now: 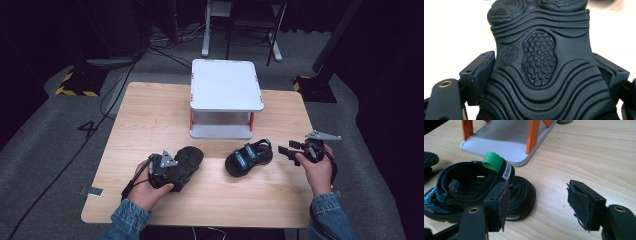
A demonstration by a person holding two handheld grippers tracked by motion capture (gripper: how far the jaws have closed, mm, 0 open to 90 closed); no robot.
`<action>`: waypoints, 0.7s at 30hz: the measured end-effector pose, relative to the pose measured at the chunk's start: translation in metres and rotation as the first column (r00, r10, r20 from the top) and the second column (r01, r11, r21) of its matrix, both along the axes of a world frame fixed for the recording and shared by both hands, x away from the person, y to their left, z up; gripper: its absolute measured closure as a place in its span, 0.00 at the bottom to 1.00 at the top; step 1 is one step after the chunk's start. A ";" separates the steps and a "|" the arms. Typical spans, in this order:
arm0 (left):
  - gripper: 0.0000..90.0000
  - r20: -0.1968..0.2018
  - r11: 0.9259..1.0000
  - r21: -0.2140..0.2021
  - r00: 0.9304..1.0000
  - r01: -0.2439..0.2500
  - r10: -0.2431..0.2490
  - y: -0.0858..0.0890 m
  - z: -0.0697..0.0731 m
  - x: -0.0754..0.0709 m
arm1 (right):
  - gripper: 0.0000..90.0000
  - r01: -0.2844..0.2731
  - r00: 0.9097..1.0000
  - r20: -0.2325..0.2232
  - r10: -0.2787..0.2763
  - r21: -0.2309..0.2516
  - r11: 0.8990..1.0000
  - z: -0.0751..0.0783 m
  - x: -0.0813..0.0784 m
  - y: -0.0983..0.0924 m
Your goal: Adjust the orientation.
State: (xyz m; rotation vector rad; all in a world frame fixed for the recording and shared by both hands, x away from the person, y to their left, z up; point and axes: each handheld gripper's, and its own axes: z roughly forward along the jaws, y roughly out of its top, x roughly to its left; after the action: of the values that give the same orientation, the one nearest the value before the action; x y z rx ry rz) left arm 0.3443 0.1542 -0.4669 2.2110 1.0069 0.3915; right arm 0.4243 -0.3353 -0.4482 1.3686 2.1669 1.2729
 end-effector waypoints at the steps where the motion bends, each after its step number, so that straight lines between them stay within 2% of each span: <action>1: 0.18 0.000 1.000 0.000 1.000 0.000 0.000 0.000 0.000 0.000 | 0.39 0.000 1.000 0.000 0.000 0.000 1.000 0.000 0.000 0.000; 5: 0.19 0.033 0.998 0.008 0.998 -0.061 0.061 0.010 0.001 0.002 | 0.39 -0.004 1.000 0.001 0.004 -0.002 1.000 -0.001 0.000 0.001; 6: 0.19 0.033 0.998 0.008 0.998 -0.061 0.061 0.010 0.001 0.002 | 0.39 -0.004 1.000 0.002 0.004 -0.002 1.000 -0.001 0.000 0.001; 7: 0.19 0.061 0.996 0.009 0.995 -0.085 0.084 0.013 0.002 0.003 | 0.38 -0.005 1.000 0.001 0.005 -0.002 1.000 -0.001 0.000 0.001; 9: 0.21 0.076 0.995 0.007 0.992 -0.099 0.098 0.015 0.004 0.003 | 0.38 -0.006 1.000 0.000 0.006 -0.002 1.000 -0.001 0.001 0.001; 12: 0.21 0.091 0.994 0.020 0.991 -0.104 0.102 0.014 0.006 0.002 | 0.38 -0.011 1.000 0.000 0.011 -0.006 1.000 -0.002 0.001 0.001; 16: 0.22 0.132 0.993 0.045 0.986 -0.112 0.106 0.012 0.009 0.000 | 0.38 -0.014 1.000 0.000 0.014 -0.005 1.000 -0.002 0.001 0.002; 19: 0.22 0.135 0.992 0.046 0.985 -0.116 0.109 0.013 0.011 -0.001 | 0.38 -0.016 1.000 -0.001 0.016 -0.005 1.000 -0.002 0.001 0.002; 21: 0.24 0.127 0.991 0.025 0.984 -0.130 0.126 0.017 0.012 -0.001 | 0.38 -0.017 1.000 -0.002 0.017 -0.005 1.000 -0.002 0.001 0.002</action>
State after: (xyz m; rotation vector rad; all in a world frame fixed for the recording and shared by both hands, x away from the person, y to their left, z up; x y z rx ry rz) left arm 0.3436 0.1709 -0.4546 2.1274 1.0837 0.6015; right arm 0.4251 -0.3333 -0.4499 1.3522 2.1866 1.2715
